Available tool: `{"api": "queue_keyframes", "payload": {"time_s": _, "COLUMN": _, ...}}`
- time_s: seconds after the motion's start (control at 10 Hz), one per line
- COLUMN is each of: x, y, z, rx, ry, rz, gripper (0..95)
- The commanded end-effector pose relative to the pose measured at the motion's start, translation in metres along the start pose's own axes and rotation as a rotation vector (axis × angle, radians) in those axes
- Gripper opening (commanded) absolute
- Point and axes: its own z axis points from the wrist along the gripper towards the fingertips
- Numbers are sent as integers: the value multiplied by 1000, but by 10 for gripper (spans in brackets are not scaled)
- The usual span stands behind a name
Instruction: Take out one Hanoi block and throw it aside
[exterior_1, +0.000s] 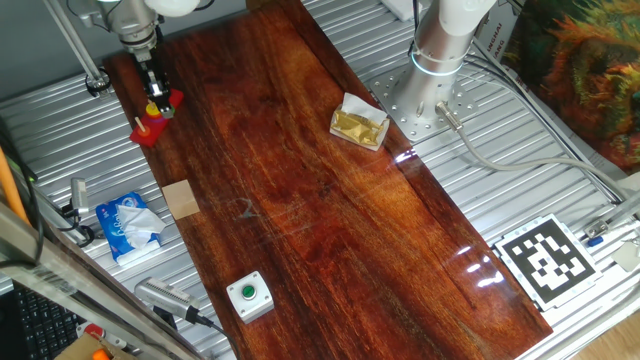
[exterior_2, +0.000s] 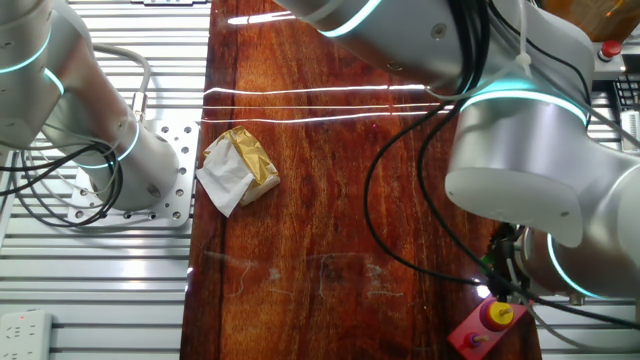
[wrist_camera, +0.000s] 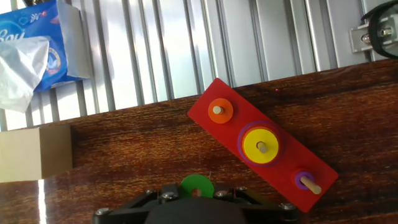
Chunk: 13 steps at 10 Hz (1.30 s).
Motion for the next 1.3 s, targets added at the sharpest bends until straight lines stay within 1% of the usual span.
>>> {"api": "queue_keyframes", "payload": {"time_s": 0.1, "x": 0, "y": 0, "z": 0, "rx": 0, "ry": -1, "rz": -21, "gripper": 190}}
{"api": "queue_keyframes", "payload": {"time_s": 0.3, "x": 0, "y": 0, "z": 0, "rx": 5, "ry": 3, "rz": -32, "gripper": 190}}
{"api": "queue_keyframes", "payload": {"time_s": 0.5, "x": 0, "y": 0, "z": 0, "rx": 26, "ry": -1, "rz": -59, "gripper": 190}}
{"api": "queue_keyframes", "payload": {"time_s": 0.8, "x": 0, "y": 0, "z": 0, "rx": 4, "ry": -33, "rz": -93, "gripper": 190}}
{"api": "queue_keyframes", "payload": {"time_s": 0.9, "x": 0, "y": 0, "z": 0, "rx": -5, "ry": -37, "rz": -102, "gripper": 190}}
{"api": "queue_keyframes", "payload": {"time_s": 1.0, "x": 0, "y": 0, "z": 0, "rx": -32, "ry": -39, "rz": -94, "gripper": 190}}
{"api": "queue_keyframes", "payload": {"time_s": 1.1, "x": 0, "y": 0, "z": 0, "rx": -31, "ry": -35, "rz": -111, "gripper": 190}}
{"api": "queue_keyframes", "payload": {"time_s": 1.2, "x": 0, "y": 0, "z": 0, "rx": -37, "ry": -33, "rz": -133, "gripper": 190}}
{"api": "queue_keyframes", "payload": {"time_s": 1.3, "x": 0, "y": 0, "z": 0, "rx": -51, "ry": -31, "rz": -164, "gripper": 190}}
